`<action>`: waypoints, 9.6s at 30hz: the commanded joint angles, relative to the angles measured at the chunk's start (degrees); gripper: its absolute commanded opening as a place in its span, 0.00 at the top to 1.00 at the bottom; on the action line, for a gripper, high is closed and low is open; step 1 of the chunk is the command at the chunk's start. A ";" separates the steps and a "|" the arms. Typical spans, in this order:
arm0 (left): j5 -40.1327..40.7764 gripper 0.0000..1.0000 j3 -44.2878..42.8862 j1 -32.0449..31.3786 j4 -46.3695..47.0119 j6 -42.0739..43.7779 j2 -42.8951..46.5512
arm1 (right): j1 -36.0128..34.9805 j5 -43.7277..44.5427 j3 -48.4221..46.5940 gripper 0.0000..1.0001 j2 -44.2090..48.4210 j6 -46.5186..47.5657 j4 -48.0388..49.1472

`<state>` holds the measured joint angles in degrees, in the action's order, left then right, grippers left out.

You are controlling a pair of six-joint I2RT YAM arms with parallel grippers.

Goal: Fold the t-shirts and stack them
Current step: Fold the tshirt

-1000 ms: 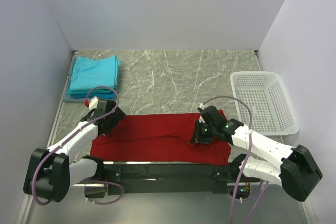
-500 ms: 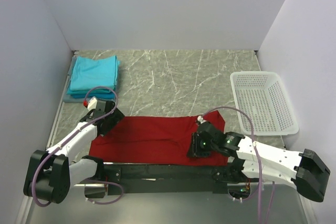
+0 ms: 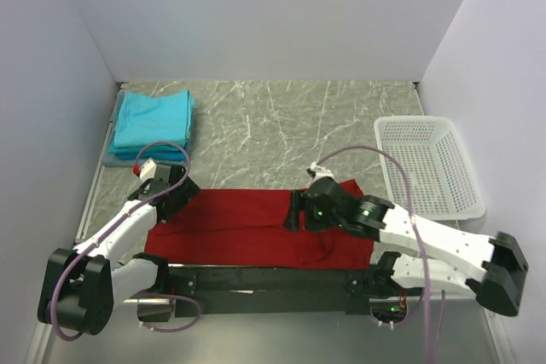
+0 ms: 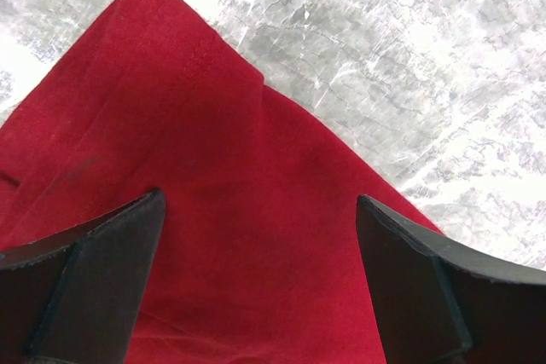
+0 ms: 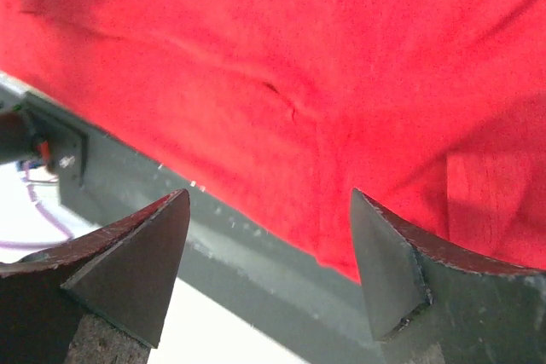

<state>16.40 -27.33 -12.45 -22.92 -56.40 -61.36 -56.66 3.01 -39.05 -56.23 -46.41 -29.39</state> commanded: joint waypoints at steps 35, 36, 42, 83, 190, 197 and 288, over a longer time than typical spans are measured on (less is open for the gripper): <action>4.87 0.01 1.14 3.04 -2.66 -2.14 4.32 | 12.19 1.88 5.27 0.07 19.67 -12.68 -13.86; 4.52 0.01 1.14 3.04 -2.57 -2.05 4.32 | 12.10 -0.43 6.34 0.07 18.19 -11.61 -9.68; 3.90 0.01 1.67 3.13 -2.13 -1.87 4.85 | 12.19 2.50 3.46 0.07 -5.17 -7.90 -1.46; -18.07 0.01 2.55 1.46 5.50 1.65 5.29 | 30.03 0.43 -10.07 0.07 -36.99 4.57 9.34; -19.75 0.01 3.84 -36.07 6.40 -1.59 8.78 | 26.44 -4.59 -13.09 0.04 -21.75 14.43 10.06; -21.67 0.09 11.51 -36.16 3.75 -7.05 15.74 | 18.35 -6.34 2.20 0.04 -9.00 8.89 7.41; -8.41 1.00 -8.26 -35.46 16.58 0.94 -2.26 | 14.03 2.27 0.92 1.00 0.51 2.37 4.86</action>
<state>3.38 -31.11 -50.02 -9.65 -60.18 -61.69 -45.25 0.64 -33.23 -53.67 -50.41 -26.59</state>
